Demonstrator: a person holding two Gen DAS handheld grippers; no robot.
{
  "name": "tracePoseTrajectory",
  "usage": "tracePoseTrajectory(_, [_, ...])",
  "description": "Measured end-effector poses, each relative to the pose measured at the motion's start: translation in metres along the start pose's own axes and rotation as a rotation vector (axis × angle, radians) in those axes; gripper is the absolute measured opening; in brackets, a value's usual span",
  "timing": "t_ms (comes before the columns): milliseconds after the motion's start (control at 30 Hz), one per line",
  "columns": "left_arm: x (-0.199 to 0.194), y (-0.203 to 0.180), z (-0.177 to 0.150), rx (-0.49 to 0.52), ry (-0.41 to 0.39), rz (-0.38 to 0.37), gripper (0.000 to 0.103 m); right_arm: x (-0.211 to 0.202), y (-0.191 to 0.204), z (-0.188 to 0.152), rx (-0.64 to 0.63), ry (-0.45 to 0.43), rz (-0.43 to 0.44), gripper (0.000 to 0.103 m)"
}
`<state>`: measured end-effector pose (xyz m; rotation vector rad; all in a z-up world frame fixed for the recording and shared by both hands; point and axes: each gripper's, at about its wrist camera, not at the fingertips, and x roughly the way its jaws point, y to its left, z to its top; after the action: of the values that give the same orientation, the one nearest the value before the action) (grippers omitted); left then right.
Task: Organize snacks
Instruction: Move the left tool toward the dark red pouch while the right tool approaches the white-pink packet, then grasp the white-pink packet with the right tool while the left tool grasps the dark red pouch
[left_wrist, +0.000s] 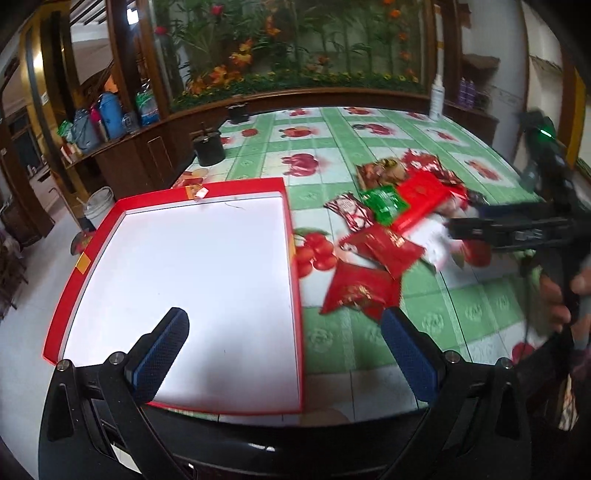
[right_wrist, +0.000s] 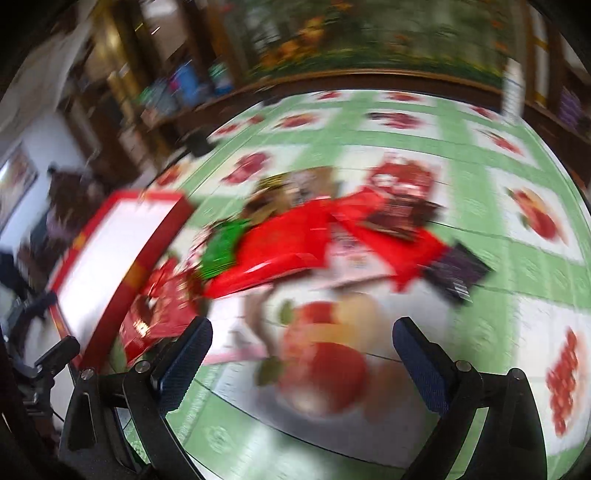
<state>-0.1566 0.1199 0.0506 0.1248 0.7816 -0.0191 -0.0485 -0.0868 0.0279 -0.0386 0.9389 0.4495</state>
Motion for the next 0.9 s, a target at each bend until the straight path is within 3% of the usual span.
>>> tracePoseTrajectory(133, [-0.005, -0.001, -0.007, 0.027, -0.001, -0.014, 0.103, 0.018, 0.017, 0.003, -0.052, 0.049, -0.003, 0.096])
tracePoseTrajectory(233, [-0.009, 0.0, -0.004, 0.039, -0.015, -0.033, 0.103, 0.032, 0.026, 0.004, -0.087, 0.093, -0.019, 0.089])
tracePoseTrajectory(367, [-0.016, -0.004, 0.003, 0.053, -0.035, -0.097, 0.103, 0.04, 0.03, 0.008, -0.119, 0.105, -0.066, 0.084])
tracePoseTrajectory(433, [-0.017, -0.008, 0.006, 0.069, -0.036, -0.118, 0.103, 0.039, 0.033, 0.006, -0.158, 0.098, -0.093, 0.079])
tracePoseTrajectory(533, [-0.012, -0.017, 0.011, 0.069, -0.012, -0.148, 0.103, 0.036, 0.032, 0.003, -0.182, 0.093, -0.083, 0.064])
tracePoseTrajectory(600, [-0.008, -0.023, 0.015, 0.043, 0.019, -0.189, 0.103, 0.029, 0.023, 0.0, -0.179, 0.093, -0.075, 0.049])
tracePoseTrajectory(633, [-0.006, -0.026, 0.017, 0.028, 0.031, -0.214, 0.103, 0.027, 0.018, -0.001, -0.176, 0.091, -0.074, 0.047])
tracePoseTrajectory(733, [0.002, -0.036, 0.023, -0.026, 0.068, -0.245, 0.103, 0.019, -0.001, -0.007, -0.158, 0.079, -0.068, 0.045])
tracePoseTrajectory(900, [0.026, -0.043, 0.025, -0.188, 0.195, -0.28, 0.103, 0.008, -0.022, -0.016, -0.128, 0.026, -0.044, 0.046])
